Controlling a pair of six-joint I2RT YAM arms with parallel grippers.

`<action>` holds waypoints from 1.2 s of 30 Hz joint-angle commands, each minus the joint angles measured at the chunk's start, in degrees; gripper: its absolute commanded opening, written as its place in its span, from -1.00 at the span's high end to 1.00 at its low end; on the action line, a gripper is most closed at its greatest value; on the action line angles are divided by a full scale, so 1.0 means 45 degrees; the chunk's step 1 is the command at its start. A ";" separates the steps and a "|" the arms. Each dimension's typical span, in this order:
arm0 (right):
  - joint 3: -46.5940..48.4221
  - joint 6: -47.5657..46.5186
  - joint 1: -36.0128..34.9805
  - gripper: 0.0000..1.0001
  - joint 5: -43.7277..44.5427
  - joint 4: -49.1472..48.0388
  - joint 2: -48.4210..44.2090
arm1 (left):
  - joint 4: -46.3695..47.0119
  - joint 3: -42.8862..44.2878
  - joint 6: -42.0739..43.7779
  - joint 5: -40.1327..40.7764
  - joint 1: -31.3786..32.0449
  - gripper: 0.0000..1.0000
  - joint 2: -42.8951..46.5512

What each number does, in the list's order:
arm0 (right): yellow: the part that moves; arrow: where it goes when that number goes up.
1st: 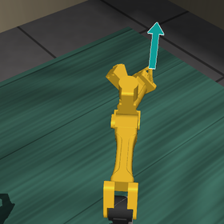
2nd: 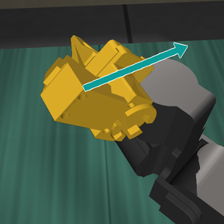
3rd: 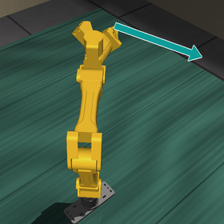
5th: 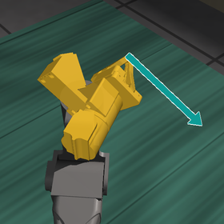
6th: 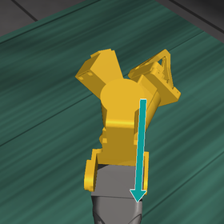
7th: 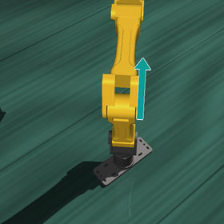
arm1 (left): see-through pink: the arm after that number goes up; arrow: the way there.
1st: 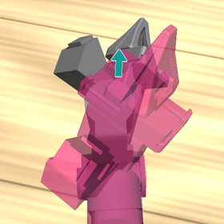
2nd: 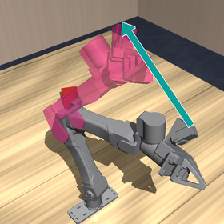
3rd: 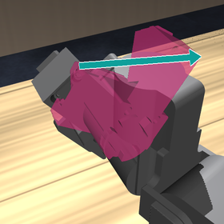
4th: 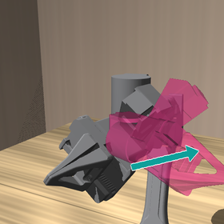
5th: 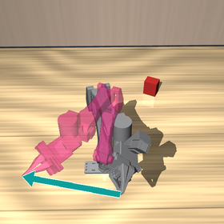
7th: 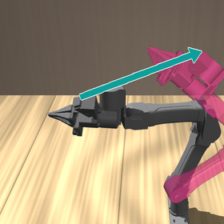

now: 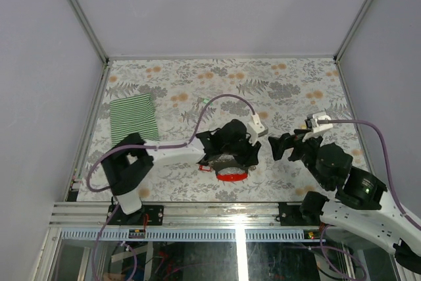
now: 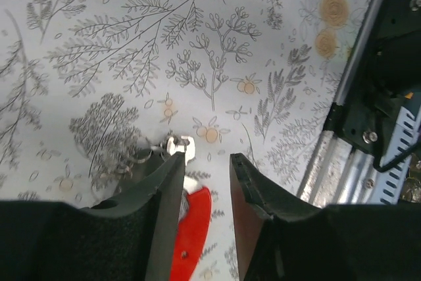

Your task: Put the keys on the keyring

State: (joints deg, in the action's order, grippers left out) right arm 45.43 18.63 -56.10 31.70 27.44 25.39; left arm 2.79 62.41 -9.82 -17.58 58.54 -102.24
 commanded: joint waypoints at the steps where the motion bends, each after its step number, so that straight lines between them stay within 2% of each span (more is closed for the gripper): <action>1: 0.0212 0.1092 -0.0046 -0.94 0.1116 0.1055 0.0888 | 0.1282 -0.1402 -0.0333 0.0777 -0.0072 0.29 0.2108; 4: 0.0331 0.1784 -0.0031 -0.83 0.1003 0.1748 0.1722 | 0.1586 -0.2803 -0.0883 0.1255 -0.0263 0.29 0.3328; 11: 0.0575 0.2541 0.0163 -0.55 -0.1071 0.2094 0.4951 | 0.2248 -0.5993 -0.2155 0.2358 -0.0395 0.25 0.5885; 13: 0.0412 0.2491 0.0892 -0.50 -0.2509 0.1679 0.5669 | 0.2671 -0.6615 -0.2500 0.2494 -0.0473 0.24 0.6339; 15: -0.0020 0.2452 0.2286 -0.48 -0.4545 0.0993 0.6172 | 0.2969 -0.6916 -0.2679 0.2504 -0.0563 0.23 0.6516; 17: -0.0643 0.2554 0.3678 -0.43 -0.6357 0.0183 0.6556 | 0.3110 -0.6949 -0.2730 0.2545 -0.0667 0.22 0.6528; 20: -0.1444 0.2990 0.4695 -0.29 -0.7672 -0.0777 0.7065 | 0.3547 -0.6932 -0.2770 0.2484 -0.0822 0.22 0.6395; 28: -0.2973 0.3924 0.5220 0.01 -0.9320 -0.3359 0.8411 | 0.5646 -0.6459 -0.3001 0.1566 -0.1156 0.21 0.4397; 36: -0.2990 0.3689 0.5215 0.18 -0.8007 -0.3332 0.9207 | 0.6977 -0.6043 -0.3871 0.1112 -0.1235 0.22 0.3289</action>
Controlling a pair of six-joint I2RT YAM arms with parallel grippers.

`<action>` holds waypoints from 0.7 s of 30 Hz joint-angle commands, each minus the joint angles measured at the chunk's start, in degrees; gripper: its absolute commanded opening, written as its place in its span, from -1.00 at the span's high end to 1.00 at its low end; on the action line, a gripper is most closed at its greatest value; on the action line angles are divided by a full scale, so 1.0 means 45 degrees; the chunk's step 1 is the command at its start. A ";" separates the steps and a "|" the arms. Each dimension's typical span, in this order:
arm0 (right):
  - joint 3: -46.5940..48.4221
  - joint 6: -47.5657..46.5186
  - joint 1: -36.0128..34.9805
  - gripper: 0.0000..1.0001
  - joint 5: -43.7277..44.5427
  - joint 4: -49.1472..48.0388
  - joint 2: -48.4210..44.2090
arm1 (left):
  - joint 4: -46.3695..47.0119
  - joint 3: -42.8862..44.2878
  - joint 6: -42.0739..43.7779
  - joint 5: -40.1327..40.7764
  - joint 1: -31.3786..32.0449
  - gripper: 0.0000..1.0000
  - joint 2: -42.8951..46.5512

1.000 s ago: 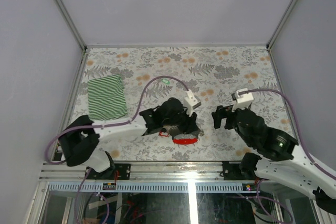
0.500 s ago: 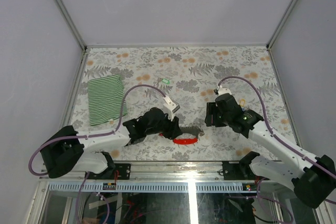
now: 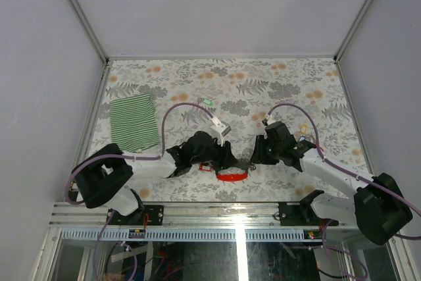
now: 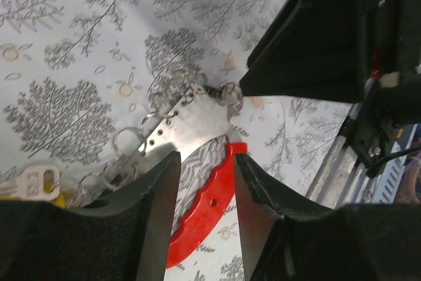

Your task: Put the keys on the keyring

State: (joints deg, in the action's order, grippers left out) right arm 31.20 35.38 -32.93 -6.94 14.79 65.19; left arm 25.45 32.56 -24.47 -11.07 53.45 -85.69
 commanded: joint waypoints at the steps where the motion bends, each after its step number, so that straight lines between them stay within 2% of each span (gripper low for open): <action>1: 0.0114 -0.0059 0.0080 0.20 0.0792 -0.0513 0.0491 | 0.2002 0.0687 -0.0859 -0.0322 -0.0101 0.22 -0.0559; 6: -0.0469 0.0194 0.0127 0.27 0.0935 -0.1143 0.0768 | 0.1504 0.1241 -0.2212 0.0620 0.0063 0.22 -0.1148; 13: -0.1003 0.0337 0.0144 0.43 0.1017 -0.1502 0.0917 | 0.0496 0.1872 -0.3176 0.2500 0.0847 0.17 -0.1474; 17: -0.1123 0.0239 0.0132 0.57 0.1467 -0.0964 0.0338 | 0.0102 0.2271 -0.3488 0.3136 0.1273 0.18 -0.1805; 21: -0.1188 0.0202 0.0144 0.54 0.1967 -0.0182 -0.1131 | -0.0444 0.2868 -0.3675 0.3666 0.1683 0.18 -0.2222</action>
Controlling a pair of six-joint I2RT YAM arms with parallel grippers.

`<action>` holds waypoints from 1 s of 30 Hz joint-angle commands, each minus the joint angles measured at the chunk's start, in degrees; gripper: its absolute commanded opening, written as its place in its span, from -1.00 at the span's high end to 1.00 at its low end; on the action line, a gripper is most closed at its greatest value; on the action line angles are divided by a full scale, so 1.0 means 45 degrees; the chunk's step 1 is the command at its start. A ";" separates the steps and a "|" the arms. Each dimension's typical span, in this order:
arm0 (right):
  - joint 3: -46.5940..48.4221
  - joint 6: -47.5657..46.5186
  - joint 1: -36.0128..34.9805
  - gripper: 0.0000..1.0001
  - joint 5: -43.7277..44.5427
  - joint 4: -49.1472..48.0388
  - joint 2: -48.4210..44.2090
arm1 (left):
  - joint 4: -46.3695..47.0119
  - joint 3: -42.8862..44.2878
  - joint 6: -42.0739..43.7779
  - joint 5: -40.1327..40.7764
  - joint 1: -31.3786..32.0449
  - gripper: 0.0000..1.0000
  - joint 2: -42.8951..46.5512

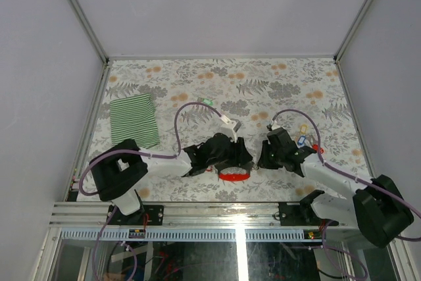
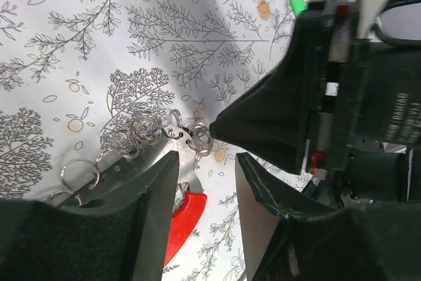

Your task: Put the keys on the keyring

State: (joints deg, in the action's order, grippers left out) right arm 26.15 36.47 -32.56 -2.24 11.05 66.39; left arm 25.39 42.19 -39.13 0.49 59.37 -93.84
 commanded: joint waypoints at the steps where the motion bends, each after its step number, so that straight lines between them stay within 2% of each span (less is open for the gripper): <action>1: -0.0130 -0.0015 0.0066 0.44 0.1022 0.0758 -0.1990 | -0.0625 0.0953 -0.0479 0.1211 0.0483 0.19 -0.0537; 4: -0.0277 0.0065 0.0067 0.29 0.1355 0.0945 -0.3891 | -0.1006 0.1356 -0.0690 0.1467 0.0677 0.22 -0.0835; 8: -0.0185 0.0613 0.0065 0.36 0.2593 0.1993 -0.6085 | -0.1588 0.2102 -0.0640 0.1615 0.0932 0.22 -0.1288; 12: 0.0043 0.0860 0.0062 0.42 0.3323 0.2873 -0.7521 | -0.3060 0.3077 -0.0364 0.2339 0.1143 0.24 -0.1758; 18: 0.0497 0.0876 0.0066 0.42 0.3387 0.3618 -0.8278 | -0.4325 0.3686 -0.0411 0.2488 0.1164 0.23 -0.2070; 24: 0.0797 0.0808 0.0067 0.42 0.3665 0.4041 -0.8662 | -0.4353 0.3392 -0.1500 0.2474 0.1178 0.22 -0.2305; 30: 0.0790 0.0779 0.0064 0.42 0.3571 0.4025 -0.8690 | -0.4604 0.3587 -0.1718 0.2657 0.1168 0.21 -0.2587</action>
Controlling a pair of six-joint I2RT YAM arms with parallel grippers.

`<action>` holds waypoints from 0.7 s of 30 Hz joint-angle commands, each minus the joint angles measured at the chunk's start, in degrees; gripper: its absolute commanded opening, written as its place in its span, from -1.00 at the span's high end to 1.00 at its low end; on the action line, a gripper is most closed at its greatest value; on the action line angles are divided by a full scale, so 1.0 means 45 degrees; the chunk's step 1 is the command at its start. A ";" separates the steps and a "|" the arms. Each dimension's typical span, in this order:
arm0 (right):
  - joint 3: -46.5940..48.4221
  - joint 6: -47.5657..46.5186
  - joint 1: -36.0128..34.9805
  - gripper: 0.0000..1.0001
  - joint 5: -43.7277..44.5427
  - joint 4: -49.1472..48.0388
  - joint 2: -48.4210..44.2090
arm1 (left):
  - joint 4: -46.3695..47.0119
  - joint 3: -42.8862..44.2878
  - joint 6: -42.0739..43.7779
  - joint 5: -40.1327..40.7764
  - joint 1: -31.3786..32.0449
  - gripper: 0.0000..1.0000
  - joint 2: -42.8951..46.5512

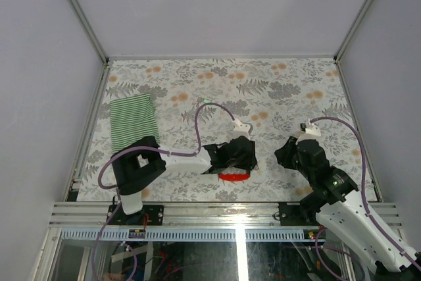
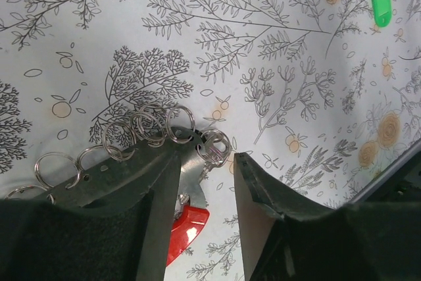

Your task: Put the keys on the keyring

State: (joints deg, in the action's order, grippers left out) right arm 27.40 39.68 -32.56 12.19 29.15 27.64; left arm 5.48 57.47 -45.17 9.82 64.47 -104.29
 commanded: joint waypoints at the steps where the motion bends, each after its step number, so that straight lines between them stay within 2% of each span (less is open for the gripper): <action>1: 0.0513 0.0071 0.0066 0.42 0.0347 0.0007 -0.0069 | -0.0171 0.0209 -0.0422 0.0599 0.0033 0.21 -0.0284; 21: 0.0435 0.0024 0.0067 0.42 0.0162 0.0026 -0.0108 | -0.0032 0.0726 -0.0444 0.0716 0.0033 0.11 -0.0828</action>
State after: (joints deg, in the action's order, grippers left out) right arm 27.40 39.66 -32.56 12.40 30.22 27.51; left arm 4.49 58.70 -47.13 11.03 64.47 -106.85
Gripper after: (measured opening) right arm 0.290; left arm 0.446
